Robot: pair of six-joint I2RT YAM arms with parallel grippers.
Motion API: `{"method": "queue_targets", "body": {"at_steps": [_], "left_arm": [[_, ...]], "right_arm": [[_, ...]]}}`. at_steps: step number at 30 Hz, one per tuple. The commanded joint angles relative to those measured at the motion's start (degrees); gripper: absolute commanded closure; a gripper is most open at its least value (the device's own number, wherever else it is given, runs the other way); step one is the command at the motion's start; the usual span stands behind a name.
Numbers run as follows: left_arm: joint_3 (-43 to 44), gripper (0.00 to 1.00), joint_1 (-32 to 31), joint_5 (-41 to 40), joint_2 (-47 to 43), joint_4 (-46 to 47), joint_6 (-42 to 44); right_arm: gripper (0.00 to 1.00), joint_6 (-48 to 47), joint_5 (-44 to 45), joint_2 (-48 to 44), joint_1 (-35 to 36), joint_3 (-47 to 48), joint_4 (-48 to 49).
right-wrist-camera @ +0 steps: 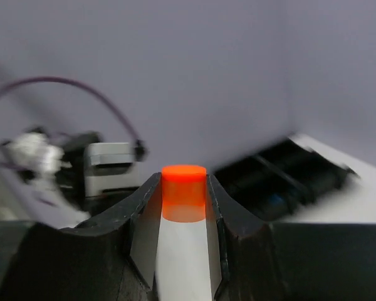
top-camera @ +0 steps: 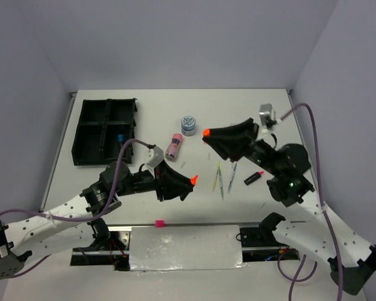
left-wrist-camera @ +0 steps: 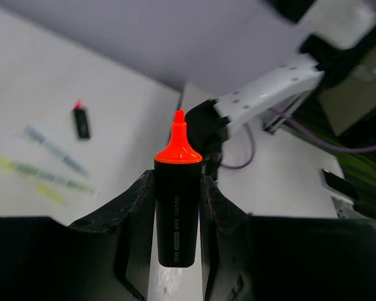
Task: Sort the stationery into containers
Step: Pick up the pen cap from the center of the board, then close the pen cap on the pen.
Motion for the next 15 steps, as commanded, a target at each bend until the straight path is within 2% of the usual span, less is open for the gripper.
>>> {"method": "queue_targets", "body": {"at_steps": [1, 3, 7, 11, 15], "left_arm": [[0.07, 1.00, -0.43, 15.77, -0.54, 29.66, -5.63], [0.33, 1.00, -0.43, 19.20, 1.48, 38.94, -8.70], [0.60, 1.00, -0.43, 22.10, 5.09, 52.52, -15.21], [1.21, 1.00, -0.52, 22.99, 7.38, 57.90, -18.47], [2.00, 1.00, -0.52, 22.20, 6.77, 54.58, -16.37]], "right_arm": [[0.85, 11.36, -7.71, -3.81, 3.09, -5.69, 21.34], [0.85, 13.22, -7.19, -5.48, 6.17, -9.47, 32.11], [0.85, 16.21, -7.89, -6.36, 9.33, -11.86, 42.72], [0.85, 13.94, -7.02, -5.84, 14.95, -10.55, 44.50], [0.85, 7.97, -3.94, -4.79, 21.10, -9.31, 41.15]]}}
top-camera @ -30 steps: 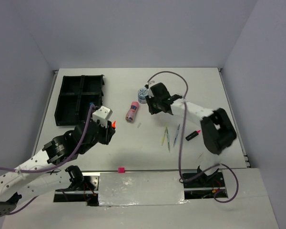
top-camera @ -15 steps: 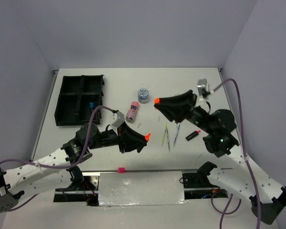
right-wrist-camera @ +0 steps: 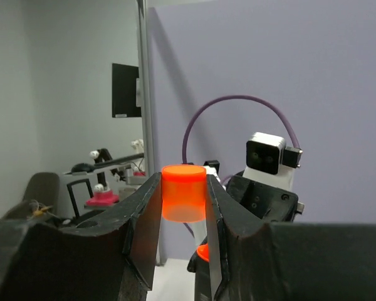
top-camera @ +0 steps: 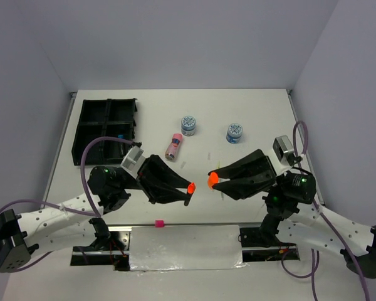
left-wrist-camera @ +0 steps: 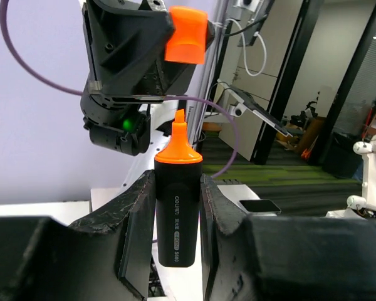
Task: Sort the stationery into containers
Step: Close the pen cap on the pen.
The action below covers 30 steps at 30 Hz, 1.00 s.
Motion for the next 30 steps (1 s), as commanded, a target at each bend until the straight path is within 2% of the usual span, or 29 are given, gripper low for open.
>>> {"method": "queue_targets", "body": {"at_steps": [1, 7, 11, 20, 30], "left_arm": [[2.62, 1.00, -0.26, 1.08, -1.32, 5.30, 0.38], [3.23, 1.00, -0.34, -5.33, -5.45, -7.08, 6.53], [3.85, 1.00, -0.34, -7.53, -6.07, -11.22, 8.20], [4.11, 1.00, -0.34, -9.03, -6.86, -13.78, 9.79], [3.32, 1.00, -0.34, -9.64, -8.10, -14.40, 10.67]], "right_arm": [[0.85, -4.30, 3.56, 0.66, 3.28, 2.19, 2.01], [0.84, -12.03, 13.13, 1.10, 9.26, 2.97, -3.80], [0.84, -16.78, 19.55, 2.77, 12.16, 5.70, -9.33], [0.84, -18.28, 22.28, 6.63, 13.04, 6.50, -10.40], [0.84, -17.67, 22.90, 4.53, 13.22, 3.68, -8.64]]}}
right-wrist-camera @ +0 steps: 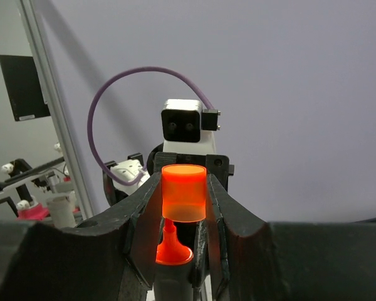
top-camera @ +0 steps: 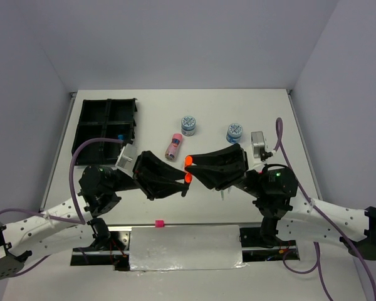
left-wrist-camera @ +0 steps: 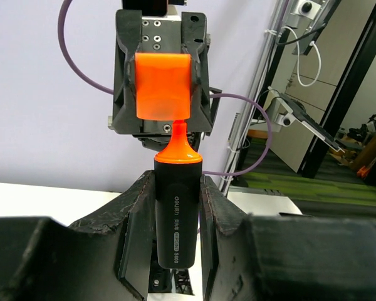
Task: Sort the stationery into containers
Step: Close the pen cap on the pen.
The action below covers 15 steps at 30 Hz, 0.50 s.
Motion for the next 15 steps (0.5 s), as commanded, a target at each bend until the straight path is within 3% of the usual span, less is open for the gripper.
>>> {"method": "queue_targets", "body": {"at_steps": [1, 15], "left_arm": [[1.20, 1.00, -0.28, -0.33, -0.44, 2.82, 1.23], [1.47, 1.00, -0.28, -1.82, -0.18, 1.68, 1.84]], "right_arm": [[0.84, -0.53, 0.98, -1.29, 0.37, 0.10, 2.68], [0.84, -0.09, 0.28, -1.99, 0.45, 0.89, 1.45]]}}
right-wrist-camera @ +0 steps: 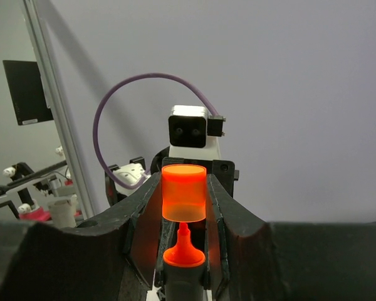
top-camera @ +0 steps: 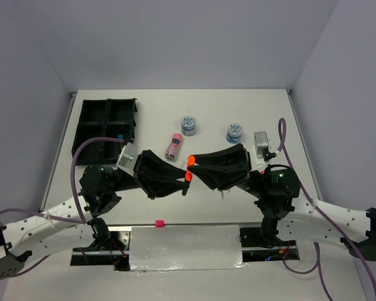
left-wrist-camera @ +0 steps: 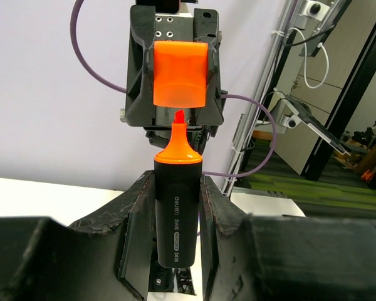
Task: Sort the stationery into containers
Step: Close the pen cap on the pen.
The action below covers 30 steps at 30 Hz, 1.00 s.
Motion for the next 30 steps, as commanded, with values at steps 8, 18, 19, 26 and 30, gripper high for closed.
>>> {"method": "queue_targets", "body": {"at_steps": [8, 18, 19, 26, 30], "left_arm": [[1.20, 1.00, -0.23, -1.26, -0.57, 3.28, 1.51], [0.23, 1.00, -0.23, -3.19, -1.28, 5.83, 1.51], [0.23, 1.00, -0.23, -3.28, -1.36, 6.62, 1.51], [0.76, 1.00, -0.23, -5.38, -2.15, 6.10, 3.62], [0.67, 1.00, -0.23, -8.20, -2.77, 4.96, 6.25]], "right_arm": [[0.84, 2.10, 0.04, -0.35, 0.45, -2.34, 3.89], [0.84, 3.86, 1.00, -0.79, 0.37, -5.68, 6.52], [0.83, 4.13, 0.92, -0.53, 0.54, -5.94, 7.05], [0.67, 6.41, 1.88, 0.62, 0.80, -9.98, 11.36], [0.56, 7.29, 2.94, 1.49, 1.24, -11.31, 13.38]]}}
